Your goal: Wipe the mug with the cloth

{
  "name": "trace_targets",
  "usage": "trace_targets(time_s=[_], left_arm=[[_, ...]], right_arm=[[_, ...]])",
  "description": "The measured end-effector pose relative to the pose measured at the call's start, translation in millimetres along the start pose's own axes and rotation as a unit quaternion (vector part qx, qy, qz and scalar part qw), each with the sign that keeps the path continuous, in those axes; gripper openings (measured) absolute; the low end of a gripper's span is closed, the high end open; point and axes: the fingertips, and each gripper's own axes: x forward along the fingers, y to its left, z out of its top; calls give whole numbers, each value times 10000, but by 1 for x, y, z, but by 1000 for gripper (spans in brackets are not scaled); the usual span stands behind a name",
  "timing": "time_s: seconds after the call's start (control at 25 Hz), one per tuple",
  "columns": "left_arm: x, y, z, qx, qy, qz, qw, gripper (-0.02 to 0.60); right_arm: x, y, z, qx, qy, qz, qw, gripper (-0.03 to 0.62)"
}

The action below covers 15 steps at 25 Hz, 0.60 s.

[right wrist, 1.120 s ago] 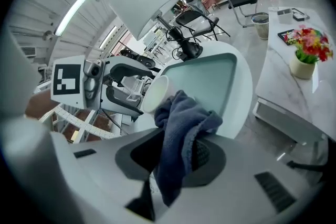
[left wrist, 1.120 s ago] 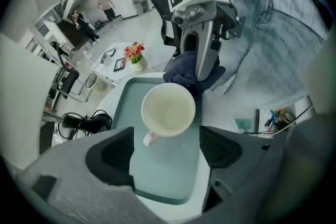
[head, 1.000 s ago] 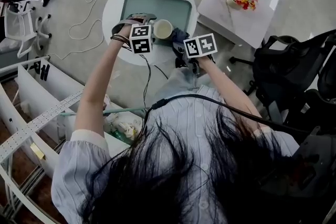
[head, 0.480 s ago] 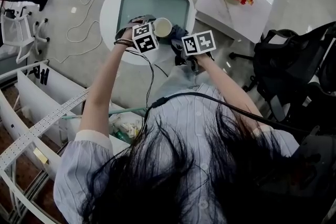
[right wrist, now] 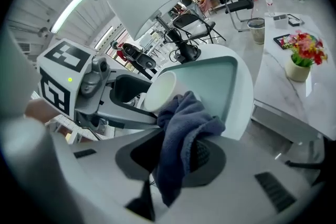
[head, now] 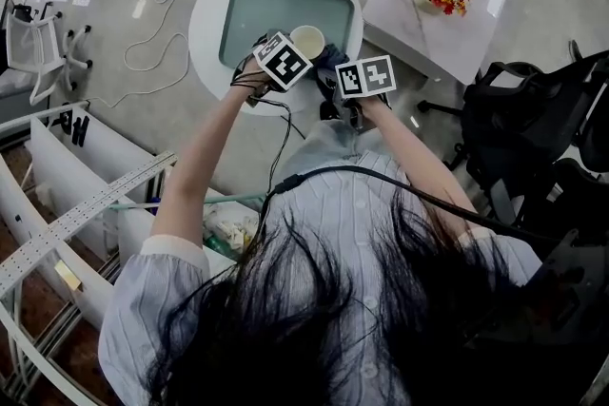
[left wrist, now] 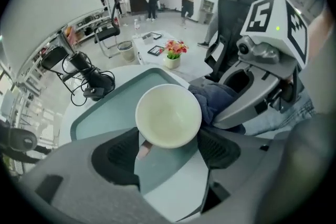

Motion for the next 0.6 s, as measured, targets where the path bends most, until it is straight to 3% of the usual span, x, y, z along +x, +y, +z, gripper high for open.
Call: trace_targets(time_s=[0.12,0.2,0.4,0.48,0.52,0.6], left_arm=[[-3,5,3,-719,-144,55,9973,362],[-6,4,7,-1357,-321,-55,9902,359],[-18,5,14,-2805,-779,-363,9560,351],[-19,7,15,-3045,-889,-404,9475,350],[-19,7,15,-3001,-903,-401,9488,350],[-22,5,15,-2526,-872,-335,9630,351]], right_arm=[[1,0,1,17,-18,-22,10000,94],[1,-1,2,27,-43,-47,10000,94],[2,-4,1,15,-68,-106,9999,94],[3,-3,-1,-3,-54,-121,9999,94],[3,-3,-1,-8,-50,-123,9999,94],[2,-2,-2,-13,-50,-123,9999,94]])
